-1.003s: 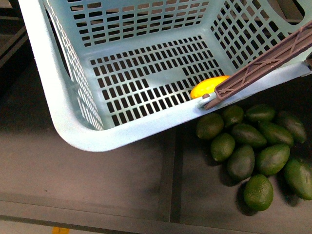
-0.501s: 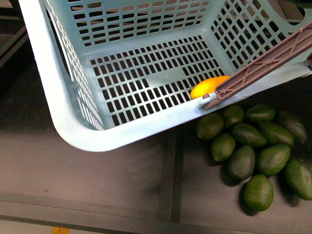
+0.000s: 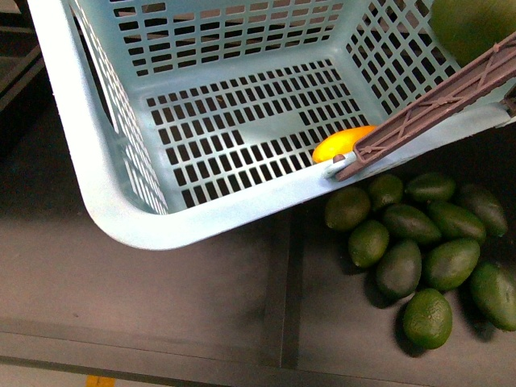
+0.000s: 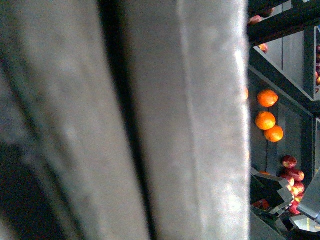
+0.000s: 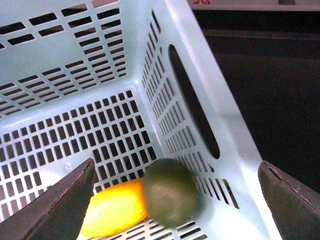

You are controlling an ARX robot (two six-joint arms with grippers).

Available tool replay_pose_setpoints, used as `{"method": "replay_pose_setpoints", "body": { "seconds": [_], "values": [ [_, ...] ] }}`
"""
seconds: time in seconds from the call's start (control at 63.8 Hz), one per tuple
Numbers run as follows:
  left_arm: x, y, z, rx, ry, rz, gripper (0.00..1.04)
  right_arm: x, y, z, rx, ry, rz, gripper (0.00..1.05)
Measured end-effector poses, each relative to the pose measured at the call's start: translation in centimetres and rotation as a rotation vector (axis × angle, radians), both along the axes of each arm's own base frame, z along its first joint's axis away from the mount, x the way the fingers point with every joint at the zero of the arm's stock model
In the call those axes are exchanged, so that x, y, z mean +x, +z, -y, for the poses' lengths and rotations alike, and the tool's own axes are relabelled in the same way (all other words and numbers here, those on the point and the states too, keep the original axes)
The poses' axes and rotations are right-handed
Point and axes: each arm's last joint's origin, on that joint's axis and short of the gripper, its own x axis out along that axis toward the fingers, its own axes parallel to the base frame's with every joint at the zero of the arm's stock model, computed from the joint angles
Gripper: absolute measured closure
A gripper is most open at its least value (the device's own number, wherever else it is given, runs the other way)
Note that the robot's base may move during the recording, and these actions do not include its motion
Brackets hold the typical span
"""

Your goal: Pick mango and avocado into basket

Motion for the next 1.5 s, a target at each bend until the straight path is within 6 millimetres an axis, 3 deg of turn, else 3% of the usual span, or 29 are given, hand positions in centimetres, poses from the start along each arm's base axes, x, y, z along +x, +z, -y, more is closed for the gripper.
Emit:
{"method": "replay_pose_setpoints", "body": {
  "seconds": [0.204, 0.376, 0.47, 0.564, 0.674, 0.784, 1.144, 1.504],
  "values": [
    [0.0, 0.0, 0.0, 0.002, 0.004, 0.002, 0.77, -1.1, 1.4, 1.4, 0.032, -0.042, 0.029, 0.09],
    [0.0, 0.0, 0.0, 0.0, 0.002, 0.0, 0.77, -5.0, 2.9, 4.4, 0.064, -0.13, 0.046, 0.09],
    [0.0, 0.0, 0.0, 0.0, 0.002, 0.0, 0.77, -8.3, 3.2, 6.4, 0.081, -0.207, 0.042, 0.09],
    [0.0, 0.0, 0.0, 0.0, 0.001, 0.0, 0.77, -10.0, 3.2, 7.1, 0.087, -0.243, 0.051, 0.09],
    [-0.1, 0.0, 0.1, -0.001, -0.005, -0.001, 0.77, -10.7, 2.2, 6.6, 0.023, -0.159, 0.326, 0.25],
    [-0.1, 0.0, 0.2, -0.005, -0.007, -0.004, 0.77, -12.0, 0.5, 6.4, -0.016, -0.133, 0.457, 0.42],
    [-0.1, 0.0, 0.1, 0.001, -0.003, 0.001, 0.77, -15.3, -3.3, 6.4, -0.047, -0.128, 0.471, 1.02],
    [-0.1, 0.0, 0.1, 0.0, -0.005, 0.0, 0.77, -17.5, -5.3, 6.4, -0.051, -0.127, 0.474, 1.03]
  ]
}}
